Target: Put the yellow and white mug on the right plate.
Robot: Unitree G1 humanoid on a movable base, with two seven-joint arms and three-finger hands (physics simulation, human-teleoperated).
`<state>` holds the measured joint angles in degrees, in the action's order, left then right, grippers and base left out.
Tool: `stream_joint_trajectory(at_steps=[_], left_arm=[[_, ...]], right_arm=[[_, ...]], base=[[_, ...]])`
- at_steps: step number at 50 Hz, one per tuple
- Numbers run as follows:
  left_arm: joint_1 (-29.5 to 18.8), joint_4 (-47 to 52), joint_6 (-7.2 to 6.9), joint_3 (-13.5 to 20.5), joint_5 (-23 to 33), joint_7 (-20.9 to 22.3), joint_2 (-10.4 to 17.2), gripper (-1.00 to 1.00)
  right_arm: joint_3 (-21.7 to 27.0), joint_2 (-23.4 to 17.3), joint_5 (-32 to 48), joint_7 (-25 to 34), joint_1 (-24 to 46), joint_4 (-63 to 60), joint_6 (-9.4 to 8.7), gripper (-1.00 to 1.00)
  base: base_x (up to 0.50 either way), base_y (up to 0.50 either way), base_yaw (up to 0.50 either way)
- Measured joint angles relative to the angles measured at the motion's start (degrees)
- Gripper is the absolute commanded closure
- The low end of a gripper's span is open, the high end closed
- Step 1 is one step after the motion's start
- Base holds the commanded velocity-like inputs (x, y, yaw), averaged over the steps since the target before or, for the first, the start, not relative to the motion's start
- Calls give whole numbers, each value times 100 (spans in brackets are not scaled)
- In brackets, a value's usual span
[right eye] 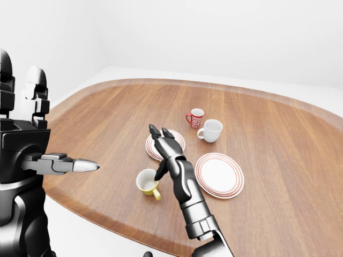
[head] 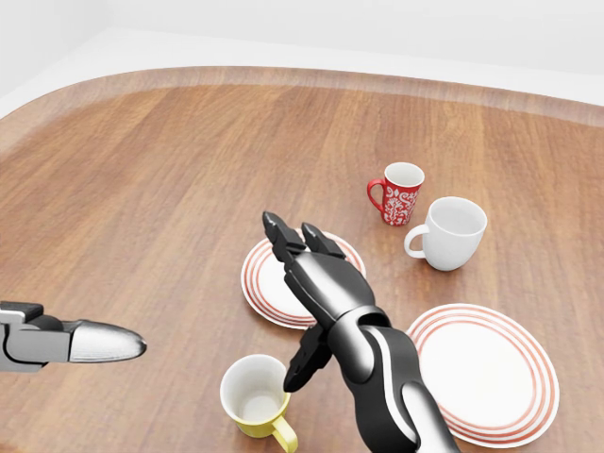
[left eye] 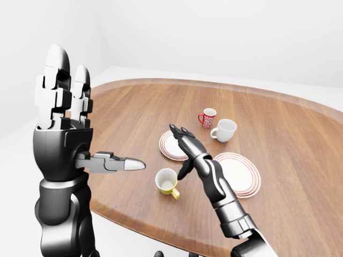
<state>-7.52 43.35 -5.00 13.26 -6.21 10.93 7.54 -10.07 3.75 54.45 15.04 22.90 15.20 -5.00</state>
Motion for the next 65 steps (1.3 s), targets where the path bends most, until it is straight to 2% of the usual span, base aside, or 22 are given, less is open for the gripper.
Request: stream_joint_trajectory(at_steps=[18, 36, 65], left_arm=[[-164, 310, 0, 144, -206, -70, 85, -100], [-342, 682, 0, 292, -500, -207, 186, -100], [-410, 1028, 0, 284, -620, -275, 220, -100]], right_arm=[[-31, 105, 56, -157, 318, 677, 5, -100], [-137, 215, 214, -412, 312, 1116, 146, -100], [-328, 487, 485, -701, 285, 1578, 319, -100]], base=[[0, 0, 0], [0, 0, 0], [0, 0, 0]])
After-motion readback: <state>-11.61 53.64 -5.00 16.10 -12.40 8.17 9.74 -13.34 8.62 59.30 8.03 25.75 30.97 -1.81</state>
